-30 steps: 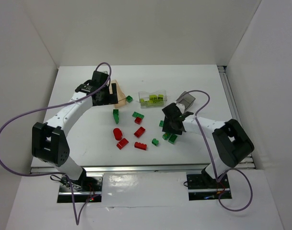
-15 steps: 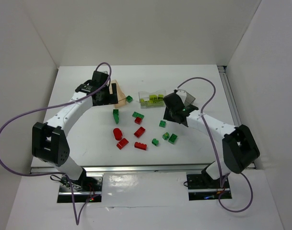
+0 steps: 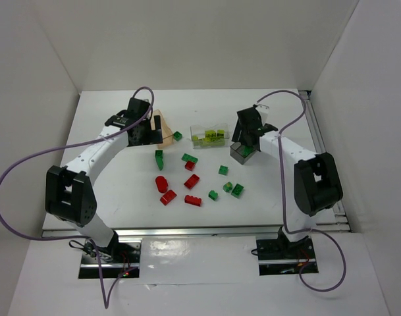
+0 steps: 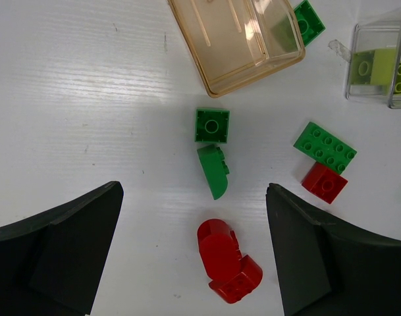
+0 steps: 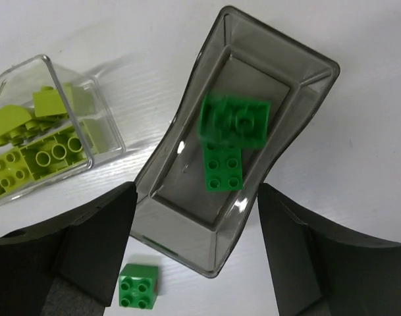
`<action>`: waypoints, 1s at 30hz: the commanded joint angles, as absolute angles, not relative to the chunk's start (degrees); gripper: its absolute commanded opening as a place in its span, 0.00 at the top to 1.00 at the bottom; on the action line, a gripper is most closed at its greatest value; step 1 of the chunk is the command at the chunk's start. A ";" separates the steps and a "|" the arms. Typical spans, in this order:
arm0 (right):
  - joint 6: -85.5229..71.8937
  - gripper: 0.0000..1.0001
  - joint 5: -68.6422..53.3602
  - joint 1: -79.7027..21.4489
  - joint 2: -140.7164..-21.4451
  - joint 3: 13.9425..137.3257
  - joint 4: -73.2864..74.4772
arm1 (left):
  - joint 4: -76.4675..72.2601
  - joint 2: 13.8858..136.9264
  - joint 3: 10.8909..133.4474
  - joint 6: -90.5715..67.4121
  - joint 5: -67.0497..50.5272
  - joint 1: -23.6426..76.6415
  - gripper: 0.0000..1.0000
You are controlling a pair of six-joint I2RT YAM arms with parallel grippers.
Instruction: Sort the legos into containers by color
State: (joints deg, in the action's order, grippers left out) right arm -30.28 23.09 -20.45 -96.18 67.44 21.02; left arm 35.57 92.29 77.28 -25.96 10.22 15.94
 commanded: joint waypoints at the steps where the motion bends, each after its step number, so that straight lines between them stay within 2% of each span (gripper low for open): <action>1: -28.92 0.18 23.38 -21.96 -94.58 69.88 19.86 | 35.51 91.23 79.54 -26.98 10.72 15.91 0.01; 5: -30.58 0.28 24.52 -24.95 -87.38 63.82 22.49 | 35.51 91.23 79.54 -26.98 10.72 15.91 0.01; 9: -37.68 0.28 24.52 -28.56 -77.11 55.65 28.20 | 35.51 91.85 79.54 -26.98 10.72 15.91 0.01; 12: -44.19 0.21 21.37 -31.55 -72.26 49.41 32.07 | 35.51 92.37 80.07 -26.98 10.72 15.91 0.01; 16: -51.39 0.23 16.88 -33.48 -68.91 43.08 33.84 | 35.51 92.90 80.07 -26.98 10.20 16.43 0.01; 21: -52.30 0.25 11.70 -33.49 -68.72 38.06 31.20 | 35.51 92.29 79.54 -26.98 10.20 16.44 0.01; 30: -47.02 0.24 8.70 -33.49 -75.84 39.72 26.98 | 35.51 92.29 79.54 -26.98 10.72 16.44 0.01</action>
